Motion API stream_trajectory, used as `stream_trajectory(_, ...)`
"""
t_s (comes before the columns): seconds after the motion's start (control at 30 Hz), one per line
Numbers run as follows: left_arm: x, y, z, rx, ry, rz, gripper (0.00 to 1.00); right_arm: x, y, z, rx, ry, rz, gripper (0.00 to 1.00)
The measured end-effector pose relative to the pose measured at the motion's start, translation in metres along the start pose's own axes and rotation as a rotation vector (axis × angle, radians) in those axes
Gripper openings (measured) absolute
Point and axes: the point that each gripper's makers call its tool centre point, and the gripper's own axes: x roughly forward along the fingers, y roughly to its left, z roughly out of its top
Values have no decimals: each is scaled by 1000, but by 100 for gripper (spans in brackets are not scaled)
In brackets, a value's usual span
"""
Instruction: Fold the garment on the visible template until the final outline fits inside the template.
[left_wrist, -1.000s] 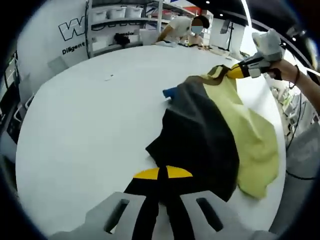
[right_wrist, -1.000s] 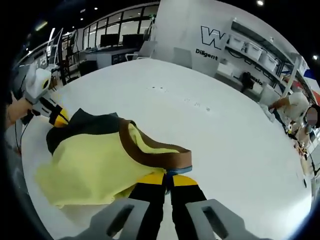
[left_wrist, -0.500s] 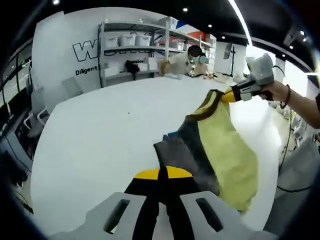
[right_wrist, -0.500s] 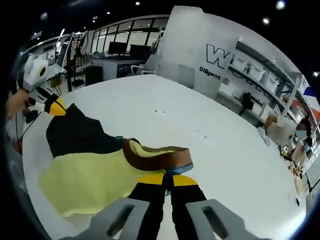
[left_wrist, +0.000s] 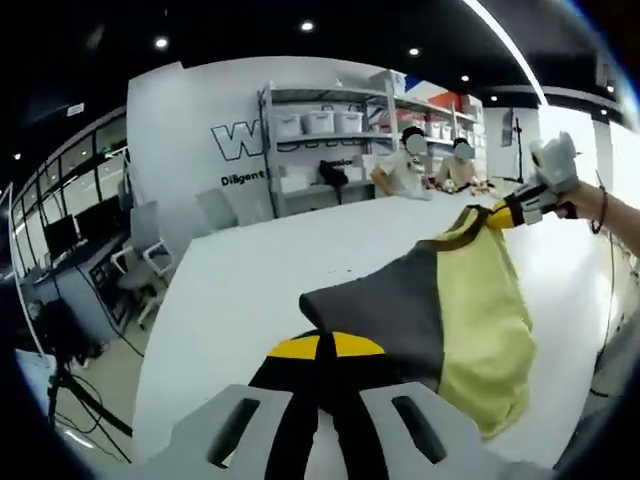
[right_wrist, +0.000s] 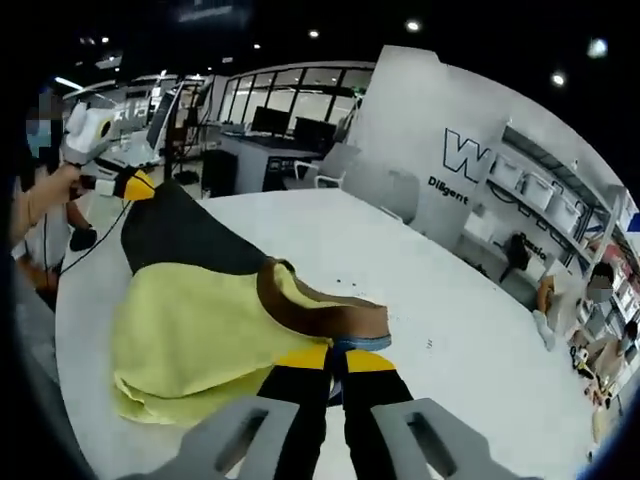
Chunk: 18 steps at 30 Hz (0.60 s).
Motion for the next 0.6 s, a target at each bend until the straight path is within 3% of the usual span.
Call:
stream_trajectory(0.17,8,20,-6,-21,13,53,2,24,2,4,3,14,27,0)
stream_trajectory(0.37,20,32,-27,8,92,96,2,49,6,-6,31,56,68,0)
stream_trajectory(0.6,32,39,-37,-6,112,98,2,70,6,-17,61,86,91,0)
